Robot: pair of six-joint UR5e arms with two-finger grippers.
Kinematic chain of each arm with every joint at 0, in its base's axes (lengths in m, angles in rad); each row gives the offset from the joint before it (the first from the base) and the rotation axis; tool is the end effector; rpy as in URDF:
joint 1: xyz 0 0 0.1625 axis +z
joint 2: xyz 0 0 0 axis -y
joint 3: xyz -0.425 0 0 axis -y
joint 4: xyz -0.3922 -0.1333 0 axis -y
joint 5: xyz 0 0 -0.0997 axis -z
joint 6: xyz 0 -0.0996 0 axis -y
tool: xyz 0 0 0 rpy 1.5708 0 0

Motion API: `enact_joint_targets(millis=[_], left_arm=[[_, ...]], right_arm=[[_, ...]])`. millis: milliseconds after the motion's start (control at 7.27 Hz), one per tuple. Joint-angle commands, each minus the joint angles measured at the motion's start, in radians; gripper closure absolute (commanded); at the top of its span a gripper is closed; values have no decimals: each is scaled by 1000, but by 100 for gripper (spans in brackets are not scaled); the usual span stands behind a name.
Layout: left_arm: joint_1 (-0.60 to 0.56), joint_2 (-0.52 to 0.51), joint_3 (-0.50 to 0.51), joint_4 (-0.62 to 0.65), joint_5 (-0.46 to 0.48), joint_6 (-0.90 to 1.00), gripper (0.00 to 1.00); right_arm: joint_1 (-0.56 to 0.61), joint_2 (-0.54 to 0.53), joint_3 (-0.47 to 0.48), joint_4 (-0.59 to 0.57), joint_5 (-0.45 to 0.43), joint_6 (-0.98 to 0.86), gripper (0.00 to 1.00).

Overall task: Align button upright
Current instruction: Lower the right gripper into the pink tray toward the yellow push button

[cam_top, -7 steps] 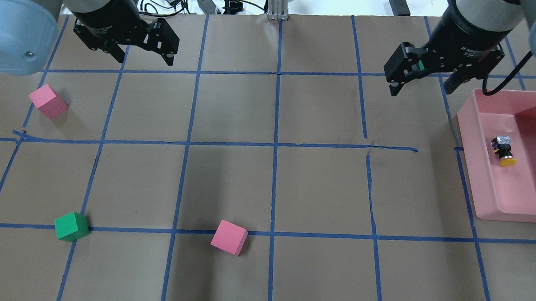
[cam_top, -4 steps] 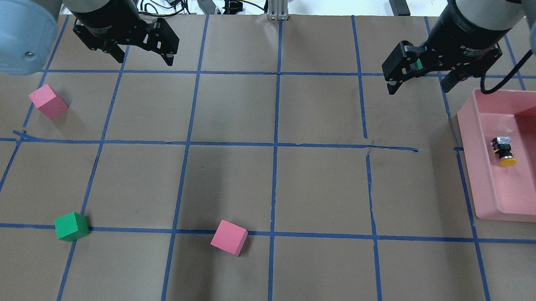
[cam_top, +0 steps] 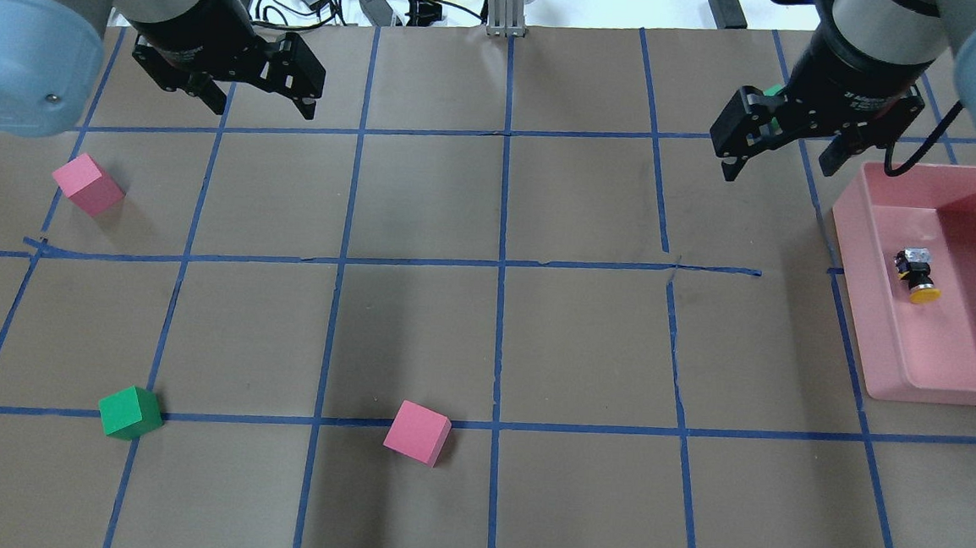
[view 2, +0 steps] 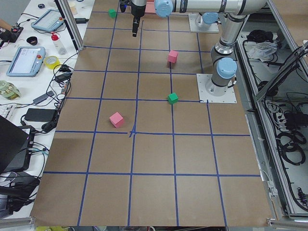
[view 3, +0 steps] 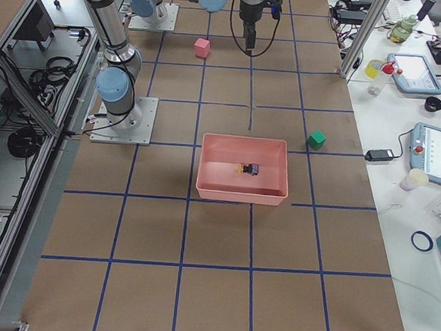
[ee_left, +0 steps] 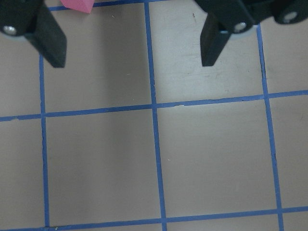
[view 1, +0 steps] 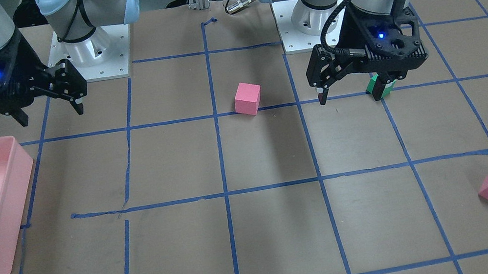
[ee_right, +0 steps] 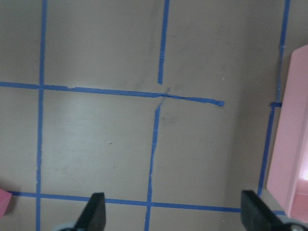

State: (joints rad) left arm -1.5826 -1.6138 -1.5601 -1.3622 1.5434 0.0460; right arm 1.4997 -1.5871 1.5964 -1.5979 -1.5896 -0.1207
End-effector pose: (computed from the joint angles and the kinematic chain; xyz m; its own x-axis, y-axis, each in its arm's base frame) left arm -0.1422 -0.5242 0.4939 -0.9979 0.0619 0.0189 0.0576 0.9826 -0.1764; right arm 0.0965 -0.4948 0.4860 -0.9986 -0.0492 0.0208 -0.0496 0.9987 -0.0154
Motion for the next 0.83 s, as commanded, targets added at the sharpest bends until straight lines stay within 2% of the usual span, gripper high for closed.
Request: enact_joint_targets(millis=[0, 275, 412, 550, 688], left_arm=[[1, 0, 0, 0, 0, 0, 0], [1, 0, 0, 0, 0, 0, 0], [1, 0, 0, 0, 0, 2, 0], [1, 0, 0, 0, 0, 2, 0], [1, 0, 0, 0, 0, 0, 0]], right_arm=[[-140, 58, 16, -4, -24, -8, 0], [-275, 76, 24, -105, -26, -152, 0], [-361, 126, 24, -122, -24, -160, 0], [-425, 163, 25, -213, -35, -201, 0], [-447, 195, 42, -258, -41, -206, 0]])
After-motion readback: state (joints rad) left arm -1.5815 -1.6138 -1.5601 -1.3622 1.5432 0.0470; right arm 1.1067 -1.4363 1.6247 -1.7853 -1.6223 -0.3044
